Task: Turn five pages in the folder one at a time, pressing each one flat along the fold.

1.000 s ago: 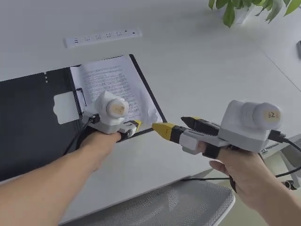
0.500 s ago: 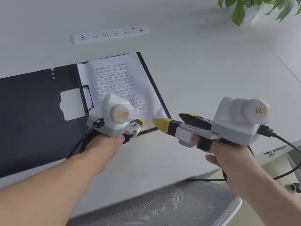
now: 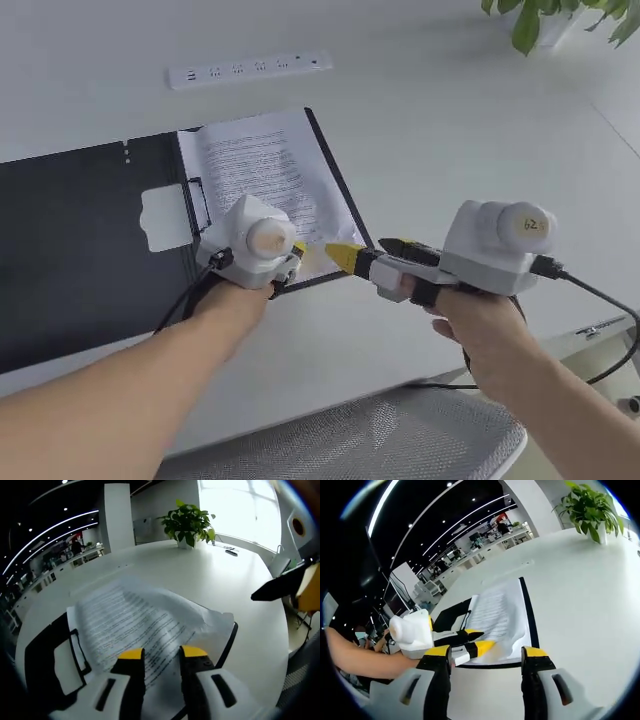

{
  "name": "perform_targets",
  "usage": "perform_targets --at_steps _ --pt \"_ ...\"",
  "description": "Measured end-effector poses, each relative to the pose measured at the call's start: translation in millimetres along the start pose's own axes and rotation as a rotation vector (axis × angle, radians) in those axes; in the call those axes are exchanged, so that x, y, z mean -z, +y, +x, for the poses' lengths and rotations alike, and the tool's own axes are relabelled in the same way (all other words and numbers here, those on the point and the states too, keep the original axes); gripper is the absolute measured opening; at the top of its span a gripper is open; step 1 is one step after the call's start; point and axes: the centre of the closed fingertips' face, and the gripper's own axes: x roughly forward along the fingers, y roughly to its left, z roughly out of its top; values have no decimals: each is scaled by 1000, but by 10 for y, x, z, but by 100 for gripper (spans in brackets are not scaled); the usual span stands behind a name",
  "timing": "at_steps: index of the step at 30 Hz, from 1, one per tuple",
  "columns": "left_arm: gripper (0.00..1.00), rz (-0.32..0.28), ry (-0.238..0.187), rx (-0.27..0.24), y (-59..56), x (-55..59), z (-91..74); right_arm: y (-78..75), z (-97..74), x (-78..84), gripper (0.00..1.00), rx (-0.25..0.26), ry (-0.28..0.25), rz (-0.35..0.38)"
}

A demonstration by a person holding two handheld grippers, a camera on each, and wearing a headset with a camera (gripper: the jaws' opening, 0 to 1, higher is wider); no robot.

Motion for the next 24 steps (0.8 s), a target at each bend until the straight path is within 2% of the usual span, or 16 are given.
perform_targets --at_steps 9,14,21,24 --pt "24 -9 1 -7 19 -3 8 -184 257 38 40 46 12 62" --pt "24 -14 1 -9 20 -4 4 -311 356 129 32 97 50 100" --pt "24 -20 0 -12 25 -10 4 -393 395 135 17 129 42 125" --pt "24 -23 0 -13 27 -12 1 -438 414 186 11 148 65 117"
